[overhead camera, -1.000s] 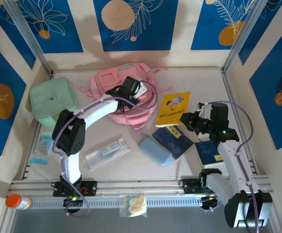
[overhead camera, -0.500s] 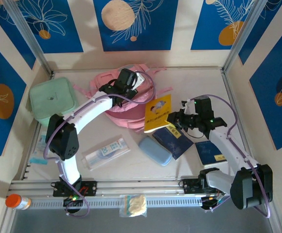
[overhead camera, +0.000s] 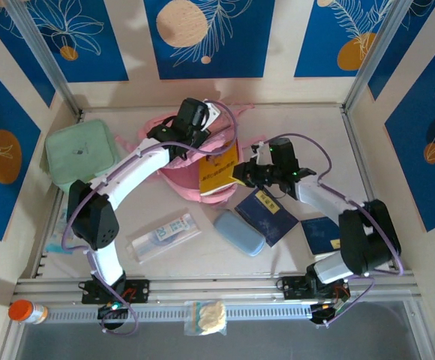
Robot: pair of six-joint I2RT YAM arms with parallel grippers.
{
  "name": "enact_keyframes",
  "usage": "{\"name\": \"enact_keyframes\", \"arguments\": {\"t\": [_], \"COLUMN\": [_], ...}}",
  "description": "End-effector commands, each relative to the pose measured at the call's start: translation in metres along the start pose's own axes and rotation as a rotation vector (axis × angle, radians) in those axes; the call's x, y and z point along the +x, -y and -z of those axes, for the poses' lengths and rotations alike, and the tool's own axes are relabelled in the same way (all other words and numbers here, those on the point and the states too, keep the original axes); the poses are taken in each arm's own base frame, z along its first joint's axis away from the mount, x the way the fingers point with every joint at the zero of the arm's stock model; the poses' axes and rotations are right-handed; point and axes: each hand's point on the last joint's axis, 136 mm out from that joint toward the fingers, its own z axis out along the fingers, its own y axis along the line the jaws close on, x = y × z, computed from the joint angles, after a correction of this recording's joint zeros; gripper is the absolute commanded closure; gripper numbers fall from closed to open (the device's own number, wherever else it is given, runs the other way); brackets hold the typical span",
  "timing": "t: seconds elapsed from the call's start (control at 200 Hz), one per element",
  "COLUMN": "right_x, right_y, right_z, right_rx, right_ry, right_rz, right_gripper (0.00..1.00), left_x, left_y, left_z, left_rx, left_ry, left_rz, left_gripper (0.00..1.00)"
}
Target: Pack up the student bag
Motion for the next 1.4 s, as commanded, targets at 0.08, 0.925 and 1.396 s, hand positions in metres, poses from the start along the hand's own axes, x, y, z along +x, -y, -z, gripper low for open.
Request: {"name": "enact_keyframes", "arguments": {"t": [0.08,0.925,1.396], "right_x": [-0.046,-0.073,-0.066], "right_y": [-0.036,0.049,0.022], "right_z": [-0.033,-0.066,-0.088], "right_rx": [-0.131,0.388,0.27], "right_ry": [0.077,0.14,0.055], "right_rz": [0.166,0.098,0.067], "right_gripper": [1.0,0.51,0.75], "left_x": [-0.054,-0.047,0.017], "left_y": [-0.061,-0.061,0.061], "left_z": [0.048,0.031,0.058], "left_rx": [-0.136,-0.117,0.404], "left_ry": [0.187,0.154,0.107], "left_rz": [0.135,0.175,0.206], "left_gripper": [1.0,1.0,0.7]}}
